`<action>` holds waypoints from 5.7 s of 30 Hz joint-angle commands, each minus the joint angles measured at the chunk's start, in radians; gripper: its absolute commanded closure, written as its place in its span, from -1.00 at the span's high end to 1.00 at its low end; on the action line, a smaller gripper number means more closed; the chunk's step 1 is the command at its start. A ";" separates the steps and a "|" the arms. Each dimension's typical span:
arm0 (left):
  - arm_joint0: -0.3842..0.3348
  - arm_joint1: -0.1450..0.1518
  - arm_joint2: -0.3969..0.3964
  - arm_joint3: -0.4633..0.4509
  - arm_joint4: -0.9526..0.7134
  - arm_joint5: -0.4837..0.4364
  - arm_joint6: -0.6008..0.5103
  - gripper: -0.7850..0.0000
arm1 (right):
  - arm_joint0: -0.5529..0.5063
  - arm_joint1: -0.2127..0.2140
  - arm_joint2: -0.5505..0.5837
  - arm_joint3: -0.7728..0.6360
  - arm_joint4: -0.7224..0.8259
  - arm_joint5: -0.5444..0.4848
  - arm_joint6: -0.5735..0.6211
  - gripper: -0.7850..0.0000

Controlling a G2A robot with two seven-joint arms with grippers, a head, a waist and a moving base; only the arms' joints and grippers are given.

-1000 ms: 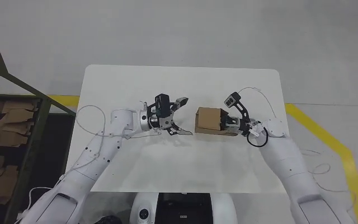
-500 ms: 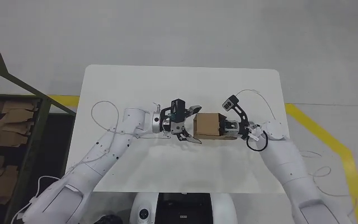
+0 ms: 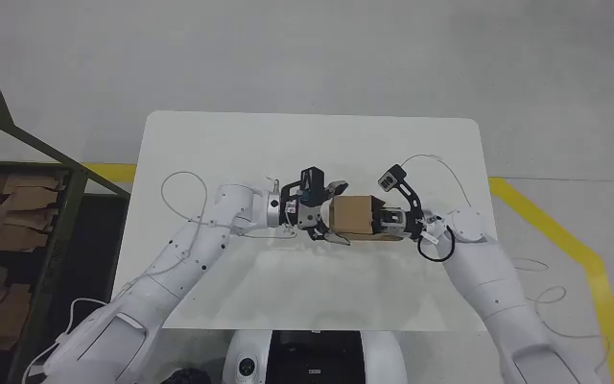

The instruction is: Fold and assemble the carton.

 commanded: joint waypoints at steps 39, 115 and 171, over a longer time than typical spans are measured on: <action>-0.001 -0.011 -0.002 0.016 -0.087 -0.010 -0.055 0.15 | -0.001 -0.007 -0.038 -0.002 -0.011 -0.003 -0.044 -1.00; 0.071 0.012 -0.120 -0.028 -0.178 0.103 -0.070 1.00 | -0.039 -0.006 0.011 -0.031 0.174 0.093 0.120 -1.00; 0.094 0.001 -0.143 -0.037 -0.174 0.130 -0.120 1.00 | -0.031 0.004 0.030 -0.006 0.197 0.091 0.118 -1.00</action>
